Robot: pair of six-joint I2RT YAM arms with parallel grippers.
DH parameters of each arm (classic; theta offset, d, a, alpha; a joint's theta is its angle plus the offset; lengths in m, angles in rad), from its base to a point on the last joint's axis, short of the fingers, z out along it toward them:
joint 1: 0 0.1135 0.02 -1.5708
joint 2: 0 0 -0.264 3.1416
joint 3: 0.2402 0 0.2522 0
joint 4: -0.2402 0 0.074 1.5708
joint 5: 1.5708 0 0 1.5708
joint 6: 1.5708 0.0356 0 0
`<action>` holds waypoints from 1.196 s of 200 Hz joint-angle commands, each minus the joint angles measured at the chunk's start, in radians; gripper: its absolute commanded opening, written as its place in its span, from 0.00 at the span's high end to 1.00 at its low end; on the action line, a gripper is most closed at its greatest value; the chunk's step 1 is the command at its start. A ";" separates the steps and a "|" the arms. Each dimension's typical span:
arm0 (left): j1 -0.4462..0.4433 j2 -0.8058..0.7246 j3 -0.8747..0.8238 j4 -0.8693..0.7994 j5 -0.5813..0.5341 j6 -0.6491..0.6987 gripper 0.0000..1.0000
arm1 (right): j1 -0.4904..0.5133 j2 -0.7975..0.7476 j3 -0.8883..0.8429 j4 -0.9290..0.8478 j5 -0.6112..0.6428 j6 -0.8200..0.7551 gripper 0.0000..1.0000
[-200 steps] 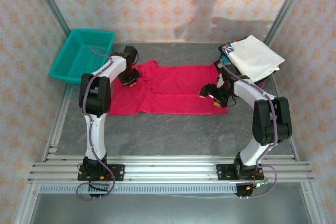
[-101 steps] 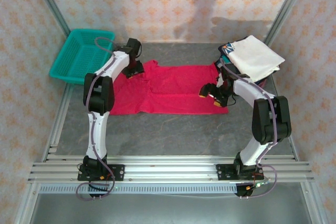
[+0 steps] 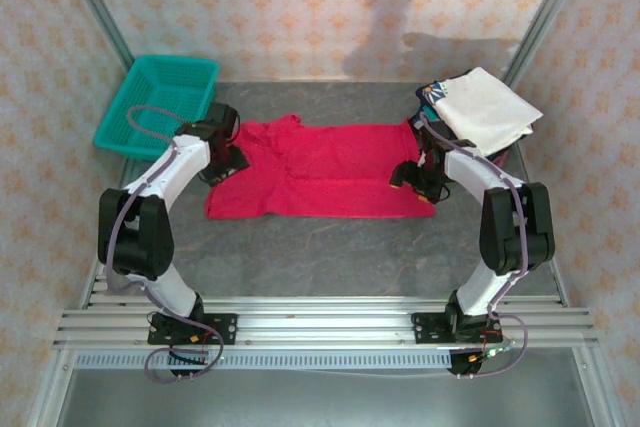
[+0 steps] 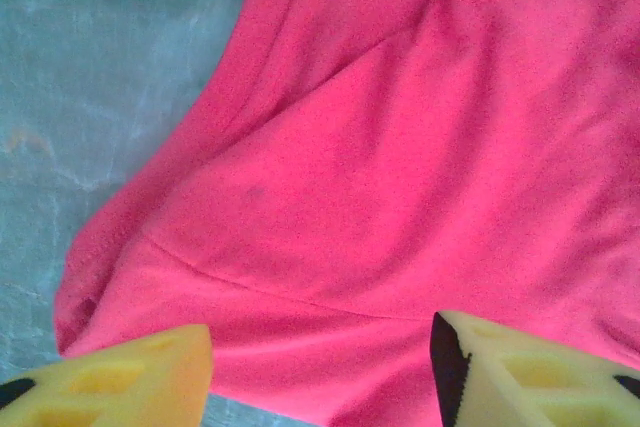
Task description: Fold and stack the t-shirts
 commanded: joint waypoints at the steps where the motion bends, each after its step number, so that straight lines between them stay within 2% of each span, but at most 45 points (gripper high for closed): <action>1: 0.009 0.046 -0.087 0.080 -0.015 -0.057 0.56 | 0.004 0.048 0.031 -0.011 0.129 0.020 0.33; 25: 0.021 0.095 -0.126 0.078 -0.057 -0.066 0.62 | 0.004 0.093 0.029 -0.007 0.223 0.028 0.45; 47: 0.027 0.120 -0.163 0.063 -0.082 -0.074 0.63 | 0.003 0.123 0.014 -0.019 0.293 0.027 0.54; 74: 0.029 0.102 -0.234 0.034 -0.088 -0.075 0.64 | 0.004 0.118 -0.029 -0.041 0.319 0.030 0.59; 133: 0.030 -0.068 -0.401 -0.012 -0.046 -0.069 0.61 | 0.006 0.006 -0.186 -0.141 0.306 0.059 0.66; 184: 0.025 -0.225 -0.547 -0.069 0.005 -0.112 0.57 | 0.034 -0.100 -0.302 -0.232 0.254 0.085 0.66; 239: 0.025 -0.383 -0.630 -0.159 0.000 -0.143 0.54 | 0.089 -0.112 -0.261 -0.334 0.217 0.120 0.63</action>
